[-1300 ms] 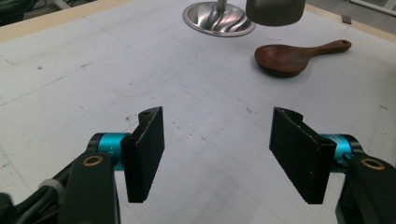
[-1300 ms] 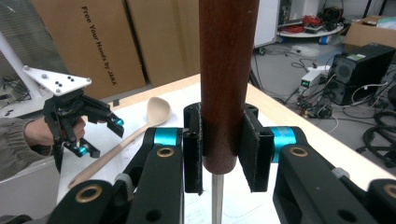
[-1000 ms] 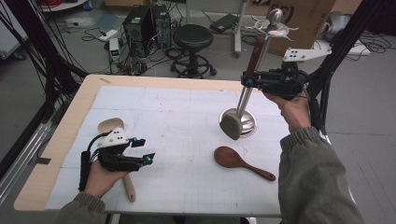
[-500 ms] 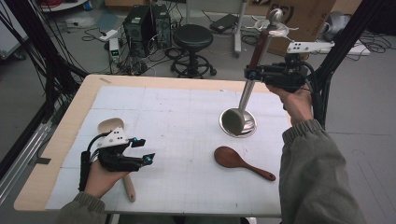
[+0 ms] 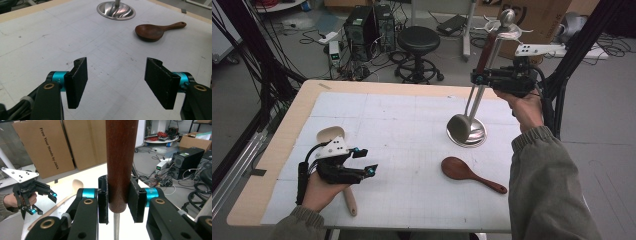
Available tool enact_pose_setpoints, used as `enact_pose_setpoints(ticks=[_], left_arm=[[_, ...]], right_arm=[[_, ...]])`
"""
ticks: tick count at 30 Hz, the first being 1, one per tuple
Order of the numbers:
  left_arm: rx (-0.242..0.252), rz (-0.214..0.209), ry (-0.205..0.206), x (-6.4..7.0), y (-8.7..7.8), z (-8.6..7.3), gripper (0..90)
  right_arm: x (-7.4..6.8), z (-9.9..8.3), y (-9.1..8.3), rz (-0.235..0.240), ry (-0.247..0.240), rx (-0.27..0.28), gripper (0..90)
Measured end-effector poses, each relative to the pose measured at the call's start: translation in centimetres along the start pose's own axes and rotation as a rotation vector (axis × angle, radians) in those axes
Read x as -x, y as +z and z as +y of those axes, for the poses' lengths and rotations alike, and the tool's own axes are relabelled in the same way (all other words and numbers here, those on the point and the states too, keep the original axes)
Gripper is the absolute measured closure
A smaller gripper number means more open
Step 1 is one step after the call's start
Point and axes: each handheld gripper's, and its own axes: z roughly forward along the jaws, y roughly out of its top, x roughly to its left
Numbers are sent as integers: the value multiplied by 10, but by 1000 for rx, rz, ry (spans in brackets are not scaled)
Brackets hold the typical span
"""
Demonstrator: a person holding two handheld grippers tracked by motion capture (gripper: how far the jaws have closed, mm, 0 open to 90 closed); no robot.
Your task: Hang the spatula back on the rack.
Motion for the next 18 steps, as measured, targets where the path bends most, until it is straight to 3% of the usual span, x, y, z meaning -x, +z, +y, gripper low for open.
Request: enact_pose_setpoints(ticks=[11, 18], left_arm=[[-1, -4, 3, 1, 0, 0, 357], [1, -6, 2, 0, 0, 0, 357]], right_arm=[[-3, 0, -6, -1, 1, 1, 730], [3, -3, -6, -15, 22, -8, 730]])
